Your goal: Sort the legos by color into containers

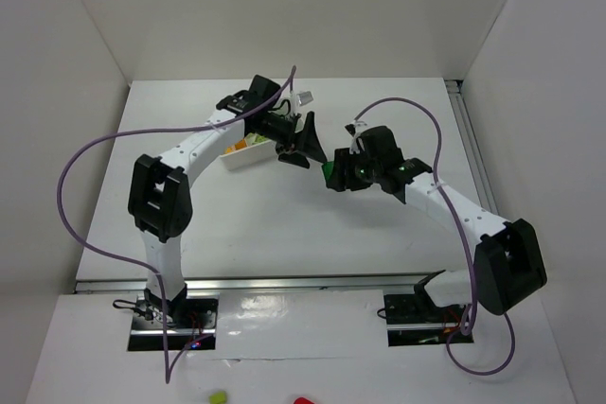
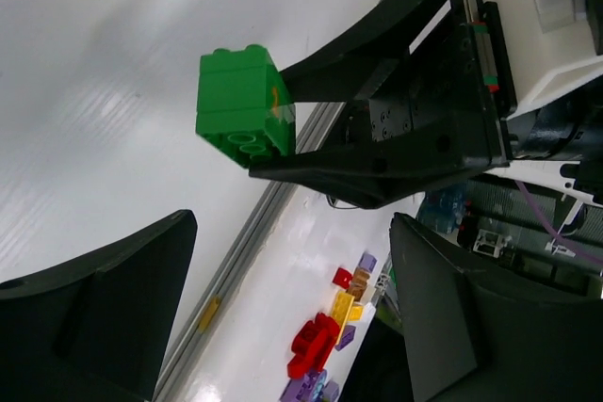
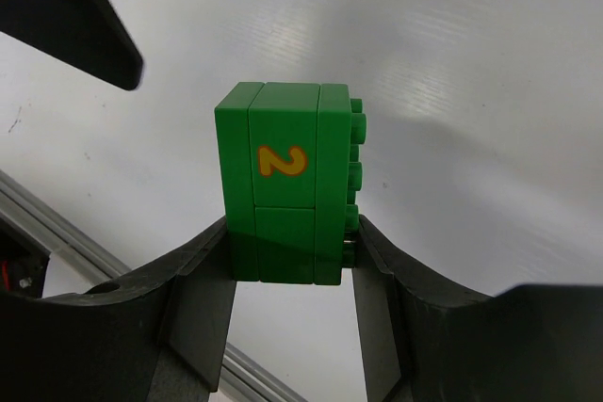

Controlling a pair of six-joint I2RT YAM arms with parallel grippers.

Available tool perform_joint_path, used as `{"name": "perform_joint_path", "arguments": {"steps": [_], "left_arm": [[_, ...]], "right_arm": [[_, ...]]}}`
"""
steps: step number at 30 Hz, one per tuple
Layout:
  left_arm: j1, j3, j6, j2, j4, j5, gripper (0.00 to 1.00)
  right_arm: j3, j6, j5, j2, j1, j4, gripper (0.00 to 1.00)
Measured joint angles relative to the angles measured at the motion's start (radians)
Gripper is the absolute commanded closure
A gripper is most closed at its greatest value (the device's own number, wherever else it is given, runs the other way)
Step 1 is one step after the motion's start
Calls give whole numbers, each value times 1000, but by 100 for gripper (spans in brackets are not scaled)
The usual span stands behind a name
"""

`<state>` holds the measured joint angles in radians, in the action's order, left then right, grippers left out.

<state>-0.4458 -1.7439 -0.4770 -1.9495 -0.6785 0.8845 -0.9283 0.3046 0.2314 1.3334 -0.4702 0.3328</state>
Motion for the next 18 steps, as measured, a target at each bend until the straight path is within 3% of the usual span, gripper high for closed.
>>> {"name": "perform_joint_path", "arguments": {"steps": [18], "left_arm": [[-31,33,0,-83,87,35,16]], "right_arm": [[-21,1,62,0,2,2,54]]}}
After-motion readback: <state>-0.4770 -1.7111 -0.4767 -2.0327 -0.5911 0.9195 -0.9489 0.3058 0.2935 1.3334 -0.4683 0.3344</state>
